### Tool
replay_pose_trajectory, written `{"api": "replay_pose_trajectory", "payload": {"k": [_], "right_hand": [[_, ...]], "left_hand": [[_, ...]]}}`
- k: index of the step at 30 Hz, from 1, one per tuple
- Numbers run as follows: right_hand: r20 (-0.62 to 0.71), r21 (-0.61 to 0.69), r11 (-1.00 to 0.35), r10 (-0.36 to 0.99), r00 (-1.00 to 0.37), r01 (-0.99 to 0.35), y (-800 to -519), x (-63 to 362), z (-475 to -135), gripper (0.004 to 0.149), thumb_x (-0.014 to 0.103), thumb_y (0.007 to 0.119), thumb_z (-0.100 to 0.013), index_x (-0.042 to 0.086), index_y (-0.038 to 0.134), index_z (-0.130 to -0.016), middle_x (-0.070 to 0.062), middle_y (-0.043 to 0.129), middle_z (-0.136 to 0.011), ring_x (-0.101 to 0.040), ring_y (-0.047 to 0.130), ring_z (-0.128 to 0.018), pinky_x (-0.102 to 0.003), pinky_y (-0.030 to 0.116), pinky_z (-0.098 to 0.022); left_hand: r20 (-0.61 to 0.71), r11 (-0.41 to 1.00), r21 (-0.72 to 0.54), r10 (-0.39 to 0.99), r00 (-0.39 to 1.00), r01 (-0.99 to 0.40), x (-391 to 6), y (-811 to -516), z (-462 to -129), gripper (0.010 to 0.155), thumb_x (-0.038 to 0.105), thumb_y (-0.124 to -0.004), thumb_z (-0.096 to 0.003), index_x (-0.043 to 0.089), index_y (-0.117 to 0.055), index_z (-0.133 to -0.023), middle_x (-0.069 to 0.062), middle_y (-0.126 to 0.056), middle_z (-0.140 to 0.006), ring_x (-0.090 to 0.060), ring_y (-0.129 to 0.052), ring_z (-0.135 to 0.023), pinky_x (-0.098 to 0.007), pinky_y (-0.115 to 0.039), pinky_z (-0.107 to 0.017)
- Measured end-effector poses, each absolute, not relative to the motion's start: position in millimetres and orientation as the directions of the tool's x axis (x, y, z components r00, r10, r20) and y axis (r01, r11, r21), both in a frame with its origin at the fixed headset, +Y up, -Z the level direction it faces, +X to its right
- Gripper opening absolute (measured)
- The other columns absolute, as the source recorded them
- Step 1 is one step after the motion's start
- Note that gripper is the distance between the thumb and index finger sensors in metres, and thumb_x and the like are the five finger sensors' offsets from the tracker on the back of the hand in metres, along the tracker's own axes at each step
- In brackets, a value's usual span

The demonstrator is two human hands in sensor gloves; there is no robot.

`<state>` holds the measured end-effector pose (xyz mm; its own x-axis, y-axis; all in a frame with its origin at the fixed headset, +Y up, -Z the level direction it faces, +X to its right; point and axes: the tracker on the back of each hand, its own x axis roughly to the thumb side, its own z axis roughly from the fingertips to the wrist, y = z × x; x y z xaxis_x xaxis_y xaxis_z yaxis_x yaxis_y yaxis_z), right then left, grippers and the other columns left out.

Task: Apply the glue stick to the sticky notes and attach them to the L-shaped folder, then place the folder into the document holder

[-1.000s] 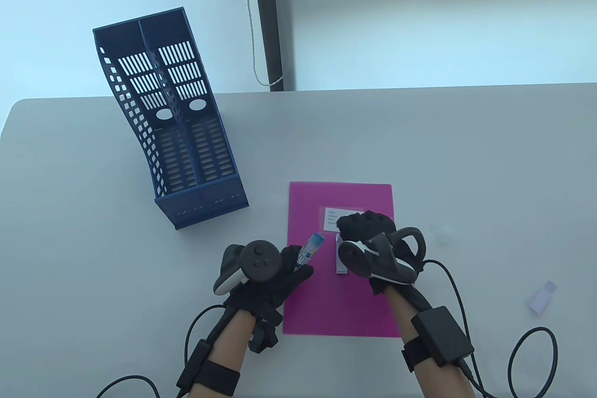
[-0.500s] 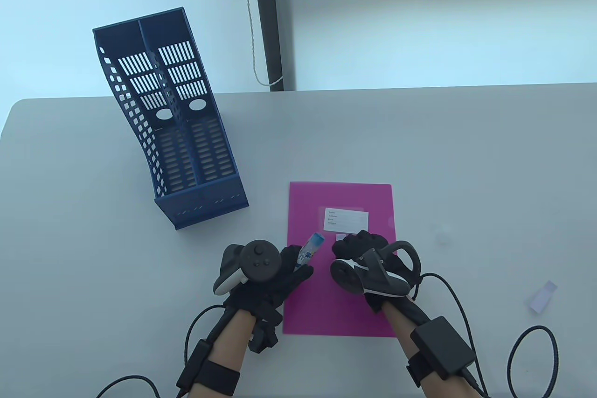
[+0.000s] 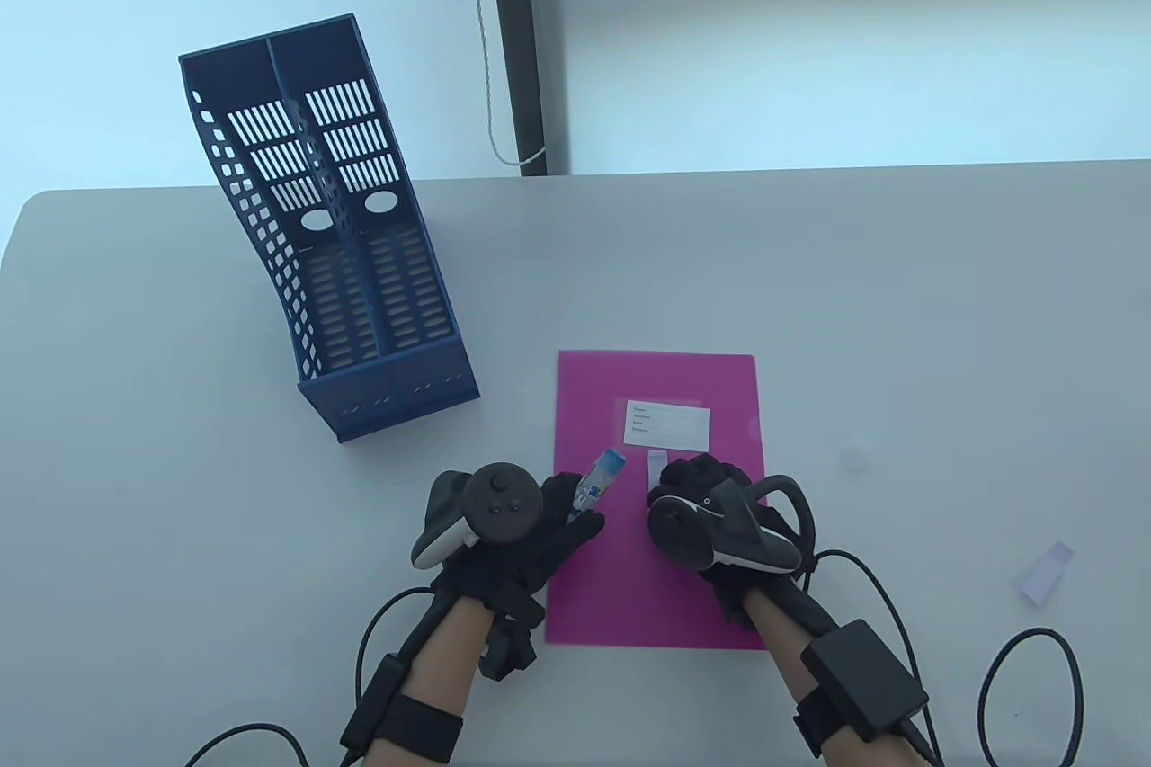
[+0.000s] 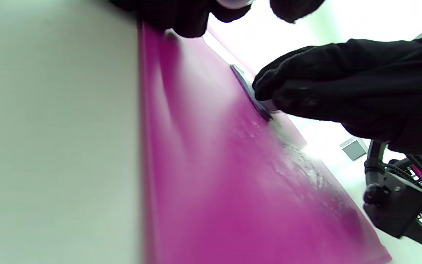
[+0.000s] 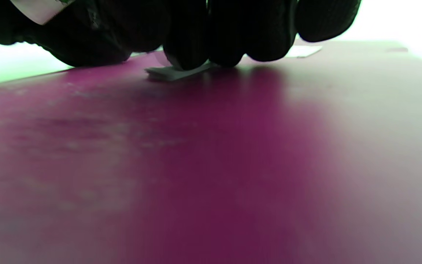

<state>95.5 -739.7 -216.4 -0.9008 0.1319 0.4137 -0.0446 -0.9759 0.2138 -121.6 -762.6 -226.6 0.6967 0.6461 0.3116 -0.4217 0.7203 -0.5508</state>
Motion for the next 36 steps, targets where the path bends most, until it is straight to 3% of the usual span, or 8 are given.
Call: {"api": "replay_pose_trajectory", "payload": {"k": [2,5,10,14,27,32,34,36], "right_hand": [[0.344,0.316,-0.937,0.259,-0.903,-0.149,-737,103,-220,0.045,0.036,0.066,-0.064,0.011,0.074,-0.1,-0.02,0.071,-0.109,-0.047,0.069,-0.099,-0.062,0.067,-0.065],[0.259,0.238,-0.934,0.324,-0.91,-0.265,-737,108,-225,0.045,0.027,0.065,-0.064,0.018,0.064,-0.108,-0.019,0.078,-0.105,-0.044,0.078,-0.094,-0.056,0.075,-0.058],[0.255,0.266,-0.96,0.158,-0.954,-0.087,-743,100,-234,0.061,0.035,0.075,-0.061,0.025,0.048,-0.115,-0.013,0.071,-0.108,-0.036,0.074,-0.093,-0.048,0.077,-0.058],[0.246,0.297,-0.955,0.049,-0.968,0.027,-746,92,-240,0.059,0.035,0.074,-0.062,0.024,0.049,-0.114,-0.009,0.065,-0.109,-0.032,0.07,-0.091,-0.044,0.077,-0.057],[0.211,0.331,-0.942,0.025,-0.977,0.048,-745,86,-241,0.06,0.034,0.073,-0.063,0.02,0.047,-0.114,-0.013,0.064,-0.109,-0.036,0.069,-0.092,-0.048,0.076,-0.057],[0.222,0.342,-0.94,0.073,-0.972,0.007,-745,93,-242,0.062,0.038,0.074,-0.061,0.023,0.045,-0.115,-0.011,0.063,-0.11,-0.034,0.068,-0.092,-0.046,0.075,-0.058],[0.228,0.334,-0.94,0.15,-0.962,-0.068,-734,103,-242,0.061,0.037,0.074,-0.061,0.025,0.048,-0.114,-0.012,0.07,-0.109,-0.035,0.074,-0.093,-0.05,0.073,-0.061],[0.222,0.278,-0.959,0.128,-0.967,-0.063,-719,116,-238,0.061,0.037,0.075,-0.06,0.024,0.049,-0.114,-0.013,0.074,-0.108,-0.037,0.077,-0.092,-0.051,0.074,-0.06]], "left_hand": [[0.311,0.72,-0.551,0.646,0.697,-0.422,-122,-763,-227,0.06,0.043,-0.056,-0.0641,0.002,-0.044,-0.106,-0.022,-0.053,-0.114,-0.042,-0.05,-0.1,-0.054,-0.043,-0.076],[0.312,0.72,-0.551,0.646,0.697,-0.421,-122,-763,-227,0.06,0.043,-0.056,-0.064,0.002,-0.044,-0.106,-0.021,-0.053,-0.114,-0.042,-0.05,-0.1,-0.054,-0.043,-0.076],[0.314,0.724,-0.549,0.642,0.699,-0.417,-121,-763,-227,0.06,0.043,-0.056,-0.064,0.002,-0.043,-0.106,-0.022,-0.053,-0.114,-0.042,-0.05,-0.1,-0.054,-0.043,-0.076],[0.314,0.723,-0.55,0.643,0.699,-0.418,-121,-763,-227,0.06,0.043,-0.056,-0.064,0.002,-0.043,-0.106,-0.022,-0.052,-0.114,-0.042,-0.049,-0.101,-0.054,-0.043,-0.076],[0.323,0.736,-0.544,0.627,0.709,-0.403,-120,-763,-225,0.06,0.043,-0.056,-0.064,0.002,-0.043,-0.106,-0.021,-0.052,-0.114,-0.042,-0.049,-0.101,-0.054,-0.043,-0.076],[0.32,0.733,-0.546,0.63,0.707,-0.406,-120,-764,-225,0.06,0.043,-0.056,-0.0641,0.002,-0.043,-0.106,-0.021,-0.052,-0.114,-0.042,-0.049,-0.101,-0.053,-0.043,-0.076],[0.318,0.731,-0.548,0.633,0.706,-0.408,-120,-764,-225,0.06,0.043,-0.056,-0.0641,0.003,-0.043,-0.107,-0.021,-0.052,-0.114,-0.042,-0.049,-0.101,-0.053,-0.043,-0.076],[0.316,0.728,-0.549,0.636,0.705,-0.411,-120,-764,-225,0.06,0.043,-0.056,-0.0641,0.002,-0.043,-0.107,-0.021,-0.052,-0.114,-0.042,-0.049,-0.101,-0.053,-0.043,-0.076]]}}
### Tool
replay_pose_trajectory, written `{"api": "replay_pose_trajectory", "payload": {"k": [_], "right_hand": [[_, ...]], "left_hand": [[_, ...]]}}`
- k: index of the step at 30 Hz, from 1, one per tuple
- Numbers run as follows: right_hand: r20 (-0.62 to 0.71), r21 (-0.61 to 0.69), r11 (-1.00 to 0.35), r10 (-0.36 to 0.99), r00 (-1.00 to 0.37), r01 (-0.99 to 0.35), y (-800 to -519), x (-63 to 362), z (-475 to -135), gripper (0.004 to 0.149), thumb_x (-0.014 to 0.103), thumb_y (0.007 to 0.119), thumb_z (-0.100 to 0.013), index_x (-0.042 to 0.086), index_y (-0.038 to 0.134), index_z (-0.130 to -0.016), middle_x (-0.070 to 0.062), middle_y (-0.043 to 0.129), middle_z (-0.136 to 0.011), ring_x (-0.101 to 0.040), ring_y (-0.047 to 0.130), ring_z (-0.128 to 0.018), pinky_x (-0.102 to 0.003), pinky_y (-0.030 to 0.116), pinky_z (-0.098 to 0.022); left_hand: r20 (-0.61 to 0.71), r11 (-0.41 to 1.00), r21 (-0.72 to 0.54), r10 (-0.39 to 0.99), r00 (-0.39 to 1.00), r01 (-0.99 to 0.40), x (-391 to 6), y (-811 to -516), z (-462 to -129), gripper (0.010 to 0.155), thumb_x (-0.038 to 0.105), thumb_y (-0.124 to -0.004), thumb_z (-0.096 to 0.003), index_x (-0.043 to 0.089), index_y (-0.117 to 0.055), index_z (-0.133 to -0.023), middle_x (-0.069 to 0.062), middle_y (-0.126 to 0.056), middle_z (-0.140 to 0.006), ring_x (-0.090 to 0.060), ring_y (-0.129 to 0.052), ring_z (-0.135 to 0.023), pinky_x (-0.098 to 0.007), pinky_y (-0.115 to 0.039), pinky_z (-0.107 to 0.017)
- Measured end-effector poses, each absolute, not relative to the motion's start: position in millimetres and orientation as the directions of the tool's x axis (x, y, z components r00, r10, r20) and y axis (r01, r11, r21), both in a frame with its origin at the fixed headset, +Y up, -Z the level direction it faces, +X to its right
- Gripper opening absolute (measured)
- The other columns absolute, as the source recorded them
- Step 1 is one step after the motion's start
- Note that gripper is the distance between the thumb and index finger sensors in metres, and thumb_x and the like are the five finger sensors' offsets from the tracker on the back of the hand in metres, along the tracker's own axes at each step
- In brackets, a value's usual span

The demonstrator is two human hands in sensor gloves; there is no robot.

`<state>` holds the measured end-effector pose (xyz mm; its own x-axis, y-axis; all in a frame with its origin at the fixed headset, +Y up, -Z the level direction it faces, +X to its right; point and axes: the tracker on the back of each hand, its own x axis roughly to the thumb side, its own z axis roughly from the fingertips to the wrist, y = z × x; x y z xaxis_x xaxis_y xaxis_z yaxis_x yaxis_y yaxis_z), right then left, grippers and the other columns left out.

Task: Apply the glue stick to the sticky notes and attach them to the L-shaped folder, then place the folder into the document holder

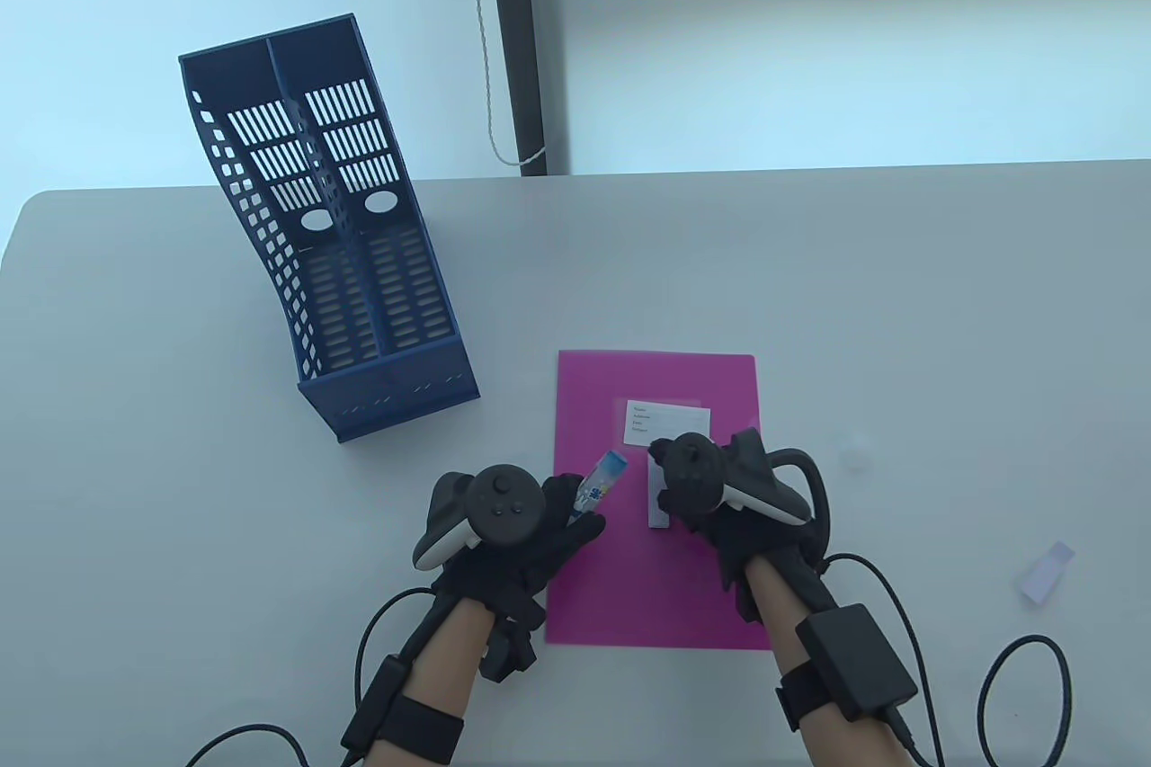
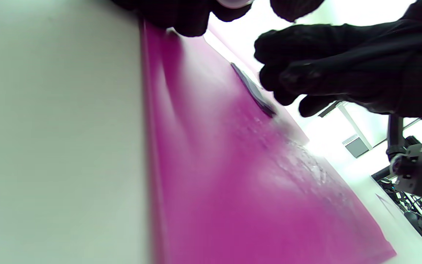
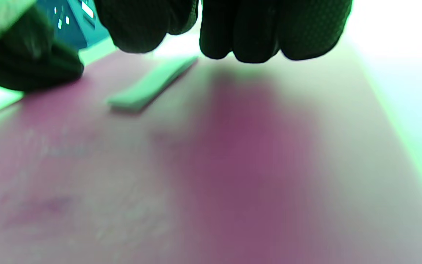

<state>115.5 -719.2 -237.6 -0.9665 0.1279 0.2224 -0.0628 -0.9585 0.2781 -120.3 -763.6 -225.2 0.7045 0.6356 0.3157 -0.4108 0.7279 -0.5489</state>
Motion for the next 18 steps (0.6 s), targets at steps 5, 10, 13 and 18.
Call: {"api": "replay_pose_trajectory", "payload": {"k": [5,10,13,18], "right_hand": [[0.129,0.155,-0.977,-0.125,-0.984,0.145,-679,173,-215,0.079,0.042,0.075,-0.059,0.011,0.031,-0.117,-0.017,0.062,-0.114,-0.041,0.068,-0.099,-0.056,0.069,-0.063],[-0.026,0.204,-0.938,-0.292,-0.956,0.281,-664,250,-177,0.083,0.045,0.076,-0.058,0.007,0.031,-0.117,-0.02,0.058,-0.115,-0.043,0.066,-0.1,-0.058,0.068,-0.064],[-0.109,0.287,-0.904,-0.359,-0.927,0.317,-672,294,-151,0.082,0.047,0.076,-0.058,0.007,0.034,-0.116,-0.02,0.061,-0.114,-0.043,0.069,-0.098,-0.056,0.069,-0.063],[-0.145,0.391,-0.864,-0.399,-0.905,0.318,-700,331,-128,0.079,0.048,0.076,-0.057,0.008,0.038,-0.113,-0.019,0.065,-0.108,-0.04,0.074,-0.092,-0.053,0.072,-0.061]], "left_hand": [[0.312,0.724,-0.551,0.64,0.702,-0.415,-121,-764,-226,0.06,0.043,-0.056,-0.0641,0.003,-0.043,-0.107,-0.021,-0.052,-0.114,-0.041,-0.05,-0.101,-0.053,-0.043,-0.076],[0.309,0.721,-0.552,0.643,0.701,-0.418,-121,-763,-226,0.06,0.044,-0.056,-0.0641,0.003,-0.044,-0.107,-0.021,-0.053,-0.114,-0.041,-0.05,-0.101,-0.053,-0.043,-0.076],[0.305,0.717,-0.554,0.647,0.699,-0.422,-122,-763,-227,0.06,0.044,-0.056,-0.0642,0.003,-0.044,-0.107,-0.021,-0.053,-0.114,-0.041,-0.05,-0.101,-0.053,-0.043,-0.076],[0.308,0.72,-0.552,0.644,0.7,-0.42,-122,-763,-227,0.06,0.044,-0.056,-0.0641,0.003,-0.044,-0.106,-0.021,-0.053,-0.114,-0.041,-0.05,-0.101,-0.053,-0.043,-0.076]]}}
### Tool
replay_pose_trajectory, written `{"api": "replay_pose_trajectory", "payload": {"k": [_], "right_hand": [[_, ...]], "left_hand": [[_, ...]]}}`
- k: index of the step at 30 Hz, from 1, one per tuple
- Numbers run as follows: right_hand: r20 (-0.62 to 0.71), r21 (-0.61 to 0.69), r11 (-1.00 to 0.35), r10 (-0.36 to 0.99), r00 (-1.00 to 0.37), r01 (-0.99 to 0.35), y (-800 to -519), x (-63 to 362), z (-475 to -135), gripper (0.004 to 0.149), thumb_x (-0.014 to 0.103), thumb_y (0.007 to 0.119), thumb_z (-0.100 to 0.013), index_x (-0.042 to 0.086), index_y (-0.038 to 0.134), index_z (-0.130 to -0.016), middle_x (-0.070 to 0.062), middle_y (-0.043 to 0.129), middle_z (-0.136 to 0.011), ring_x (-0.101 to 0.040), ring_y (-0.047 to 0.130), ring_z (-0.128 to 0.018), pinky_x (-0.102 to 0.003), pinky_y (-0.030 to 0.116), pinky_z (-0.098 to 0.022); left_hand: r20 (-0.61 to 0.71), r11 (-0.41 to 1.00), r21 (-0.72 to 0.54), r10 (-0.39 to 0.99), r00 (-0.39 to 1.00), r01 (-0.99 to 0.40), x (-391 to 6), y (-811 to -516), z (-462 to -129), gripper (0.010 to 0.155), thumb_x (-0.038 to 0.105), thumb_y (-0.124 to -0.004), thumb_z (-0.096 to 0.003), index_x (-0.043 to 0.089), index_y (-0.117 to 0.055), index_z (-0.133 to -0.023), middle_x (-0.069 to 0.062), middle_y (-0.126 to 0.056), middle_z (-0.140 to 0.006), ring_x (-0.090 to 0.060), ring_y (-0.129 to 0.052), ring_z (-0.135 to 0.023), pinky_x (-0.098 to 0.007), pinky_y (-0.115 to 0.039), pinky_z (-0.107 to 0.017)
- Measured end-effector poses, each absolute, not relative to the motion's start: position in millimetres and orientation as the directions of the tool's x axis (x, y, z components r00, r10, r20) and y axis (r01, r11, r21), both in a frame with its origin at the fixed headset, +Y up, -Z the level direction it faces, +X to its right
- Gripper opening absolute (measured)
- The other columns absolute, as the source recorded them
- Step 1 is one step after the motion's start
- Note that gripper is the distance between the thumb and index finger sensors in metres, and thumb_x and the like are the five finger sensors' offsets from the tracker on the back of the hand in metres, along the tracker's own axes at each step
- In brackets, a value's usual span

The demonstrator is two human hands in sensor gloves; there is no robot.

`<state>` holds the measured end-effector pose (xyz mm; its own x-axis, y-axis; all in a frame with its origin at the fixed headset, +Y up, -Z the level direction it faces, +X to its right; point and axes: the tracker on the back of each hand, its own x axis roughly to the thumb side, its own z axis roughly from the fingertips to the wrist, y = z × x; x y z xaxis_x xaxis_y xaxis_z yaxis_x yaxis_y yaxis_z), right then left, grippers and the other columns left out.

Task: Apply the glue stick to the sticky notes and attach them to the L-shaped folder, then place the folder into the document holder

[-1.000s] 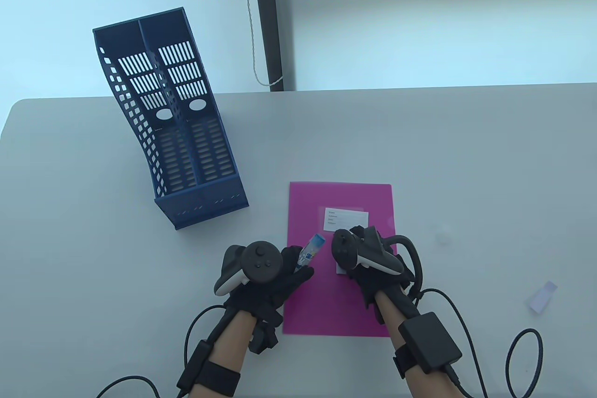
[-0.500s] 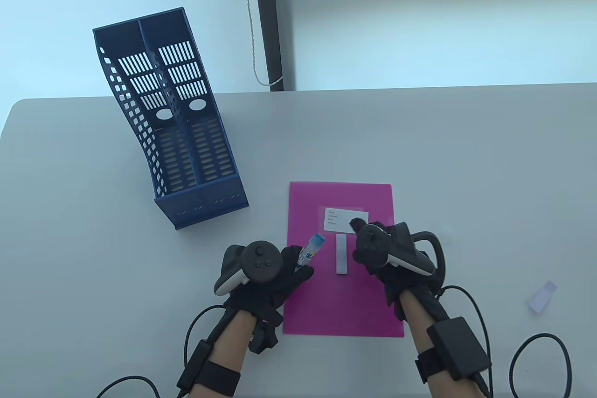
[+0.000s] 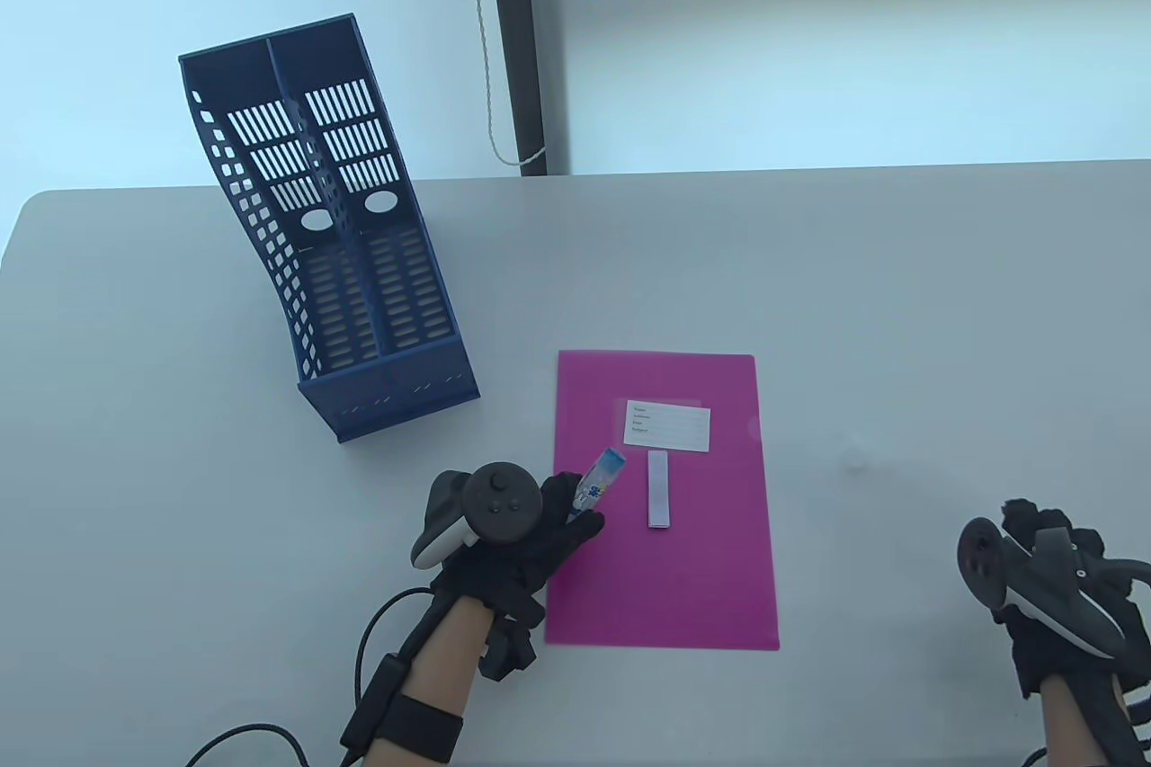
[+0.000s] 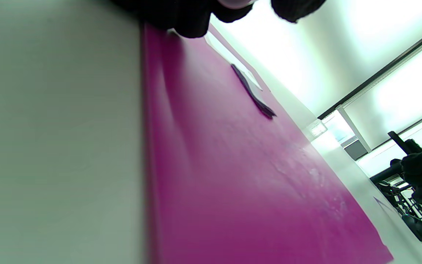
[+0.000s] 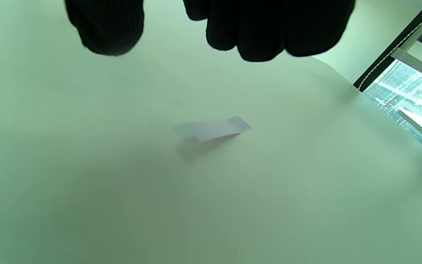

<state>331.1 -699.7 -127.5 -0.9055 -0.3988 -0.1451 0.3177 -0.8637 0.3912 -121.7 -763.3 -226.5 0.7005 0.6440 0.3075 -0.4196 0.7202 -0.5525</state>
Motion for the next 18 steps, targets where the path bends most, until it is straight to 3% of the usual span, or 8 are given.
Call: {"api": "replay_pose_trajectory", "payload": {"k": [4,12,18], "right_hand": [[-0.128,0.501,-0.789,-0.474,-0.871,0.356,-719,343,-124,0.077,0.049,0.077,-0.057,0.009,0.039,-0.11,-0.018,0.064,-0.106,-0.037,0.075,-0.089,-0.052,0.072,-0.061],[-0.073,0.599,-0.66,-0.609,-0.789,0.454,-741,348,-134,0.07,0.049,0.072,-0.059,0.013,0.038,-0.107,-0.014,0.063,-0.104,-0.032,0.076,-0.088,-0.048,0.073,-0.062],[-0.109,0.58,-0.685,-0.602,-0.791,0.441,-744,354,-135,0.065,0.047,0.07,-0.061,0.013,0.039,-0.106,-0.013,0.065,-0.102,-0.029,0.078,-0.086,-0.045,0.074,-0.061]], "left_hand": [[0.308,0.722,-0.551,0.642,0.702,-0.419,-122,-763,-227,0.06,0.044,-0.056,-0.0641,0.003,-0.044,-0.106,-0.02,-0.053,-0.114,-0.041,-0.05,-0.101,-0.053,-0.043,-0.076],[0.309,0.724,-0.549,0.64,0.703,-0.418,-122,-763,-227,0.06,0.044,-0.056,-0.064,0.003,-0.044,-0.106,-0.02,-0.053,-0.114,-0.041,-0.05,-0.1,-0.053,-0.044,-0.076],[0.305,0.719,-0.553,0.645,0.701,-0.421,-122,-763,-227,0.06,0.044,-0.056,-0.064,0.003,-0.044,-0.106,-0.02,-0.053,-0.114,-0.041,-0.05,-0.1,-0.052,-0.043,-0.076]]}}
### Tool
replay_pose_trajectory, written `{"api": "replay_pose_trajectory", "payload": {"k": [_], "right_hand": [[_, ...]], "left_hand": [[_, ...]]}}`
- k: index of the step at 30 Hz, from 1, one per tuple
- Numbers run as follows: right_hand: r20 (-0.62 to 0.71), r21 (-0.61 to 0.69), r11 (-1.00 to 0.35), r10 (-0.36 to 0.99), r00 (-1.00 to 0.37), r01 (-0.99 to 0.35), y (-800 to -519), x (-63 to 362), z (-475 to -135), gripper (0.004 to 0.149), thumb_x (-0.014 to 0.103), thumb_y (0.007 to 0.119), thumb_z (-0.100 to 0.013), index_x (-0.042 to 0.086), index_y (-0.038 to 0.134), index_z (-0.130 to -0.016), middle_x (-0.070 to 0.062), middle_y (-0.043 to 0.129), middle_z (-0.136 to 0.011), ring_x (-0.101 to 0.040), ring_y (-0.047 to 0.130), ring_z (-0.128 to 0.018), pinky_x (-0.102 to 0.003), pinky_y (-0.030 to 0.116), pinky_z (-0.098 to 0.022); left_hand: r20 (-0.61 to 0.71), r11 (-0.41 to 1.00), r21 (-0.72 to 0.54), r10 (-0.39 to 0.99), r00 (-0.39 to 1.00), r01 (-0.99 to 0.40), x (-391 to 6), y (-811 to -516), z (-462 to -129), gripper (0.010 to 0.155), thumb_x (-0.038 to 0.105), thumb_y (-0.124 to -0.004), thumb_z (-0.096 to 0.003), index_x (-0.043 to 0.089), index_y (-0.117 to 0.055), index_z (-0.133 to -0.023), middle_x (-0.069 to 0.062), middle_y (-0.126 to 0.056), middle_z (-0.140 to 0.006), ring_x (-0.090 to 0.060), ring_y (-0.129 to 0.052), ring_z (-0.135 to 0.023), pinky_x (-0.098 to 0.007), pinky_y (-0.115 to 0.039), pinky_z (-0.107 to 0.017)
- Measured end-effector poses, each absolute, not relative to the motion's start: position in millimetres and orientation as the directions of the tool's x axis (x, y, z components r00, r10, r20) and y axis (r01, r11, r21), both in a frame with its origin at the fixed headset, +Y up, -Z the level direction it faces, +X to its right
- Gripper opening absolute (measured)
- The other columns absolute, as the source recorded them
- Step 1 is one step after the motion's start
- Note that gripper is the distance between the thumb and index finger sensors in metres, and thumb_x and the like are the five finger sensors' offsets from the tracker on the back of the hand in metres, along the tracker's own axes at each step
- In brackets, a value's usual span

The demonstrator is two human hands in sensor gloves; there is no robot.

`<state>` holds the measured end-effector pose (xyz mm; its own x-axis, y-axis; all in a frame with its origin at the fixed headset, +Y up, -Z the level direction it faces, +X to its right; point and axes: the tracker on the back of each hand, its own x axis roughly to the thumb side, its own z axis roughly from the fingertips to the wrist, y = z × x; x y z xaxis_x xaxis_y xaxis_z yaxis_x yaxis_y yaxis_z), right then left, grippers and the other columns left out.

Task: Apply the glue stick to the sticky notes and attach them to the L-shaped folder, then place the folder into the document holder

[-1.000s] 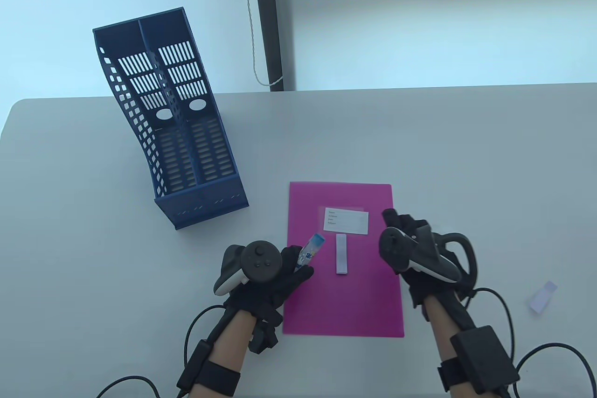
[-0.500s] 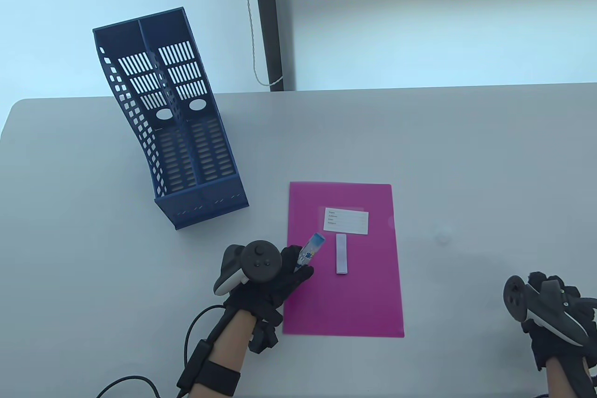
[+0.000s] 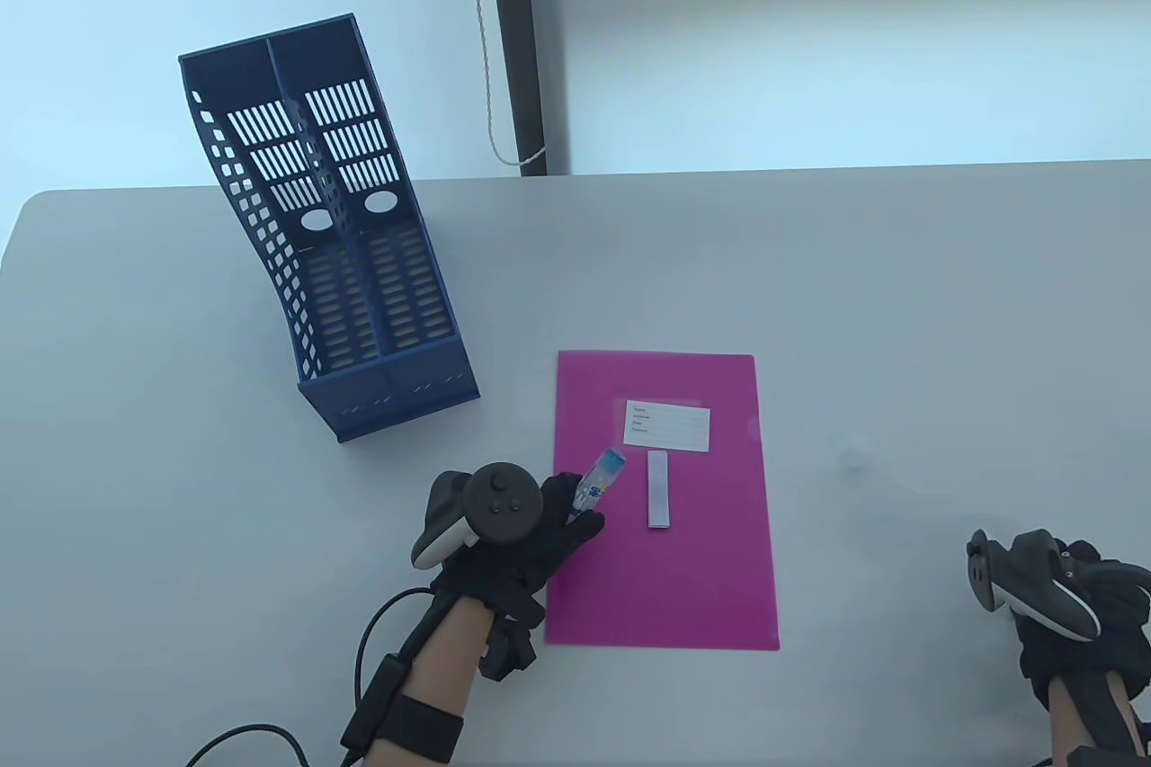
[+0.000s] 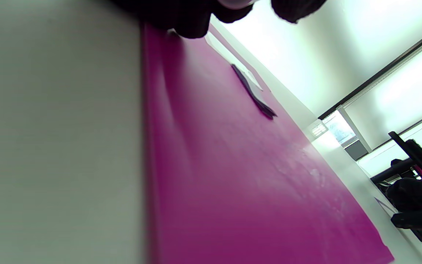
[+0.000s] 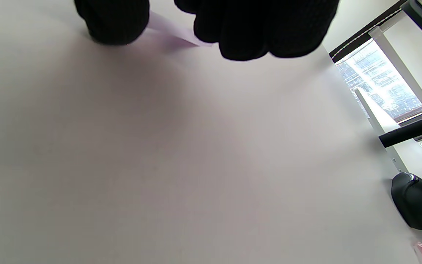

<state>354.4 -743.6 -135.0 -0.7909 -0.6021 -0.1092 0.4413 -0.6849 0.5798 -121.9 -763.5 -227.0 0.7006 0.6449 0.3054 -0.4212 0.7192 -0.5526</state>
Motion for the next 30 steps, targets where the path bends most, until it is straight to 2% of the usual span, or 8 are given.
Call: {"api": "replay_pose_trajectory", "payload": {"k": [3,8,13,16,21,24,28,30], "right_hand": [[-0.121,0.561,-0.708,-0.583,-0.804,0.429,-744,357,-134,0.061,0.044,0.069,-0.062,0.012,0.042,-0.106,-0.013,0.068,-0.102,-0.029,0.08,-0.085,-0.044,0.075,-0.06],[-0.147,0.5,-0.766,-0.534,-0.833,0.403,-736,357,-132,0.044,0.033,0.067,-0.064,0.012,0.057,-0.101,-0.011,0.081,-0.092,-0.026,0.089,-0.077,-0.043,0.079,-0.056],[-0.161,0.375,-0.818,-0.522,-0.838,0.437,-720,355,-133,0.039,0.03,0.074,-0.06,0.015,0.07,-0.095,-0.009,0.092,-0.083,-0.022,0.097,-0.068,-0.039,0.082,-0.051],[-0.162,0.298,-0.919,-0.314,-0.936,0.257,-695,343,-137,0.038,0.03,0.078,-0.057,0.013,0.077,-0.092,-0.01,0.097,-0.076,-0.022,0.1,-0.06,-0.038,0.084,-0.047],[0.076,0.257,-0.964,-0.049,-0.996,0.068,-676,281,-145,0.038,0.032,0.08,-0.057,0.014,0.079,-0.091,-0.007,0.1,-0.071,-0.017,0.102,-0.054,-0.034,0.086,-0.043],[0.209,0.267,-0.959,0.151,-0.966,-0.093,-681,233,-150,0.038,0.033,0.082,-0.056,0.014,0.082,-0.089,-0.007,0.102,-0.068,-0.016,0.103,-0.051,-0.033,0.087,-0.041],[0.247,0.363,-0.861,0.458,-0.854,-0.356,-701,189,-159,0.038,0.031,0.083,-0.055,0.012,0.084,-0.088,-0.009,0.103,-0.065,-0.017,0.103,-0.049,-0.034,0.086,-0.039],[0.245,0.392,-0.821,0.529,-0.813,-0.416,-712,173,-165,0.037,0.031,0.081,-0.056,0.011,0.084,-0.088,-0.009,0.103,-0.065,-0.017,0.103,-0.048,-0.033,0.086,-0.039]], "left_hand": [[0.306,0.72,-0.552,0.644,0.701,-0.42,-122,-763,-227,0.06,0.044,-0.056,-0.064,0.003,-0.044,-0.107,-0.021,-0.053,-0.114,-0.041,-0.05,-0.1,-0.053,-0.043,-0.076],[0.305,0.718,-0.554,0.646,0.699,-0.422,-122,-763,-227,0.06,0.044,-0.056,-0.064,0.003,-0.044,-0.107,-0.021,-0.053,-0.114,-0.041,-0.05,-0.1,-0.052,-0.043,-0.076],[0.305,0.718,-0.554,0.646,0.7,-0.421,-122,-763,-227,0.06,0.044,-0.056,-0.064,0.003,-0.044,-0.107,-0.021,-0.053,-0.114,-0.041,-0.05,-0.1,-0.052,-0.043,-0.076],[0.305,0.719,-0.553,0.645,0.7,-0.421,-122,-763,-227,0.06,0.044,-0.056,-0.064,0.003,-0.044,-0.107,-0.021,-0.053,-0.114,-0.041,-0.05,-0.1,-0.052,-0.043,-0.076],[0.304,0.718,-0.554,0.646,0.7,-0.422,-122,-763,-227,0.06,0.044,-0.056,-0.064,0.003,-0.044,-0.107,-0.021,-0.053,-0.114,-0.041,-0.05,-0.1,-0.052,-0.043,-0.076],[0.306,0.72,-0.552,0.644,0.701,-0.421,-122,-763,-227,0.06,0.044,-0.056,-0.0641,0.003,-0.044,-0.107,-0.02,-0.053,-0.114,-0.041,-0.05,-0.1,-0.052,-0.043,-0.076],[0.306,0.72,-0.552,0.644,0.701,-0.421,-122,-763,-227,0.06,0.044,-0.056,-0.064,0.003,-0.044,-0.107,-0.02,-0.053,-0.114,-0.041,-0.05,-0.101,-0.052,-0.043,-0.076],[0.304,0.717,-0.554,0.647,0.7,-0.423,-122,-763,-227,0.06,0.044,-0.056,-0.064,0.003,-0.044,-0.107,-0.02,-0.053,-0.114,-0.041,-0.05,-0.1,-0.052,-0.043,-0.076]]}}
